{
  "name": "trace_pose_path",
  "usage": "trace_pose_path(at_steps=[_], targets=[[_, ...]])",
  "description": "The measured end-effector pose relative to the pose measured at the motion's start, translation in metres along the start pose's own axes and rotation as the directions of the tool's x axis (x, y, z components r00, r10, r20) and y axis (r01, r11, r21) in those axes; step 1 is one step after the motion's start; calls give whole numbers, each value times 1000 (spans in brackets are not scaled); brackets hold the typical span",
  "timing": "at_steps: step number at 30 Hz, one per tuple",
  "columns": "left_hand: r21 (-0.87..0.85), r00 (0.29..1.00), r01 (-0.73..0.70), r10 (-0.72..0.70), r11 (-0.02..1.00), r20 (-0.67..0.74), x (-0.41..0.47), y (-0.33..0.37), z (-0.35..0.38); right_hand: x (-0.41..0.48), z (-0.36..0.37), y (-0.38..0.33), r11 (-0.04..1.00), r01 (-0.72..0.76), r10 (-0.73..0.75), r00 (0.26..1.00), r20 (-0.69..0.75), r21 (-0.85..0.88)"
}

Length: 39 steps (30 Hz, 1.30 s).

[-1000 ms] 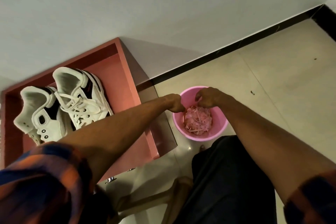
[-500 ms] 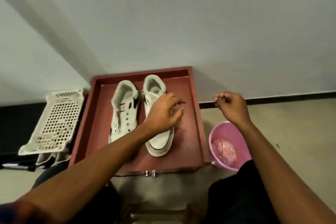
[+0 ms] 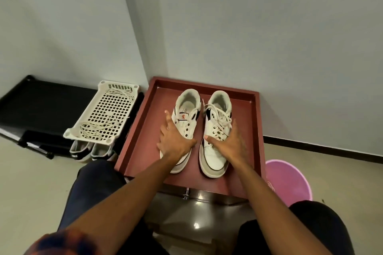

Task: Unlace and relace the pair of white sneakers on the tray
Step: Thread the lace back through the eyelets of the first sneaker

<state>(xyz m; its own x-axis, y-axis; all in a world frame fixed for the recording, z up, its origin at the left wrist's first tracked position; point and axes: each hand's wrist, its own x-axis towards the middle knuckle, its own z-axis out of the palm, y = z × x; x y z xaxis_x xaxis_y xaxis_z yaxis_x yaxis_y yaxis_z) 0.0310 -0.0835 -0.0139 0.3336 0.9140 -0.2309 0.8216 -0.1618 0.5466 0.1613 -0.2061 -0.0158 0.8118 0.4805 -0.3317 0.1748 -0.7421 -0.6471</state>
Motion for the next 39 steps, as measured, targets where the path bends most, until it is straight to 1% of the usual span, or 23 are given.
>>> trace_pose_path(at_steps=[2,4,9,14,17,19,20,22,23,24,26,28,29,31,33,34,35,37,39], targets=[[16,1000,-16,16,1000,25,9,-7,0,0,10,1,1000,8,-8,1000,-25,27],[35,1000,-23,23,999,6,17,-17,-4,-1,16,-3,1000,4,-3,999,-39,28],[-11,997,49,-49,999,-64,54,-48,-29,-2,27,-17,1000,9,-9,999,-33,-6],[18,1000,4,-4,1000,7,70,-53,-37,-8,47,-28,998,28,-30,999,-28,-61],[-8,1000,-1,1,1000,15,71,-53,-37,-13,52,-29,997,20,-23,999,-43,-71],[6,996,-68,68,998,-49,66,-54,-36,-12,49,-26,997,30,-32,999,-31,-65],[23,984,-130,132,991,-116,58,-53,-36,-10,46,-23,998,41,-42,999,-15,-44],[18,923,-294,288,956,-257,39,-50,-37,-6,40,-14,996,64,-66,998,16,69],[-13,878,-399,377,917,-295,31,-47,-39,-4,36,-8,987,73,-77,997,23,146],[-57,835,-500,463,864,-296,23,-44,-40,-2,32,-1,976,78,-86,996,30,204],[-143,777,-625,595,767,-205,12,-40,-37,-3,24,10,963,115,-126,992,29,244],[-184,745,-667,654,722,-135,8,-36,-29,-4,15,14,957,169,-162,986,-49,234],[-206,747,-663,653,719,-126,8,-33,-24,-4,11,13,950,195,-176,980,-98,243],[-285,789,-607,604,742,-108,13,-22,-16,0,0,5,932,241,-203,966,-161,272],[-353,828,-546,553,760,-91,20,-5,-13,8,-11,-9,917,299,-256,949,-184,265],[-367,835,-533,543,762,-85,25,4,-13,13,-15,-17,910,326,-286,941,-184,255],[-370,835,-530,546,763,-70,30,12,-13,19,-18,-24,907,352,-316,932,-178,231],[-339,811,-556,585,759,-19,38,25,-16,30,-22,-38,915,386,-368,917,-152,113],[-286,781,-594,625,752,20,44,33,-16,42,-25,-47,918,396,-394,915,-90,-2]])
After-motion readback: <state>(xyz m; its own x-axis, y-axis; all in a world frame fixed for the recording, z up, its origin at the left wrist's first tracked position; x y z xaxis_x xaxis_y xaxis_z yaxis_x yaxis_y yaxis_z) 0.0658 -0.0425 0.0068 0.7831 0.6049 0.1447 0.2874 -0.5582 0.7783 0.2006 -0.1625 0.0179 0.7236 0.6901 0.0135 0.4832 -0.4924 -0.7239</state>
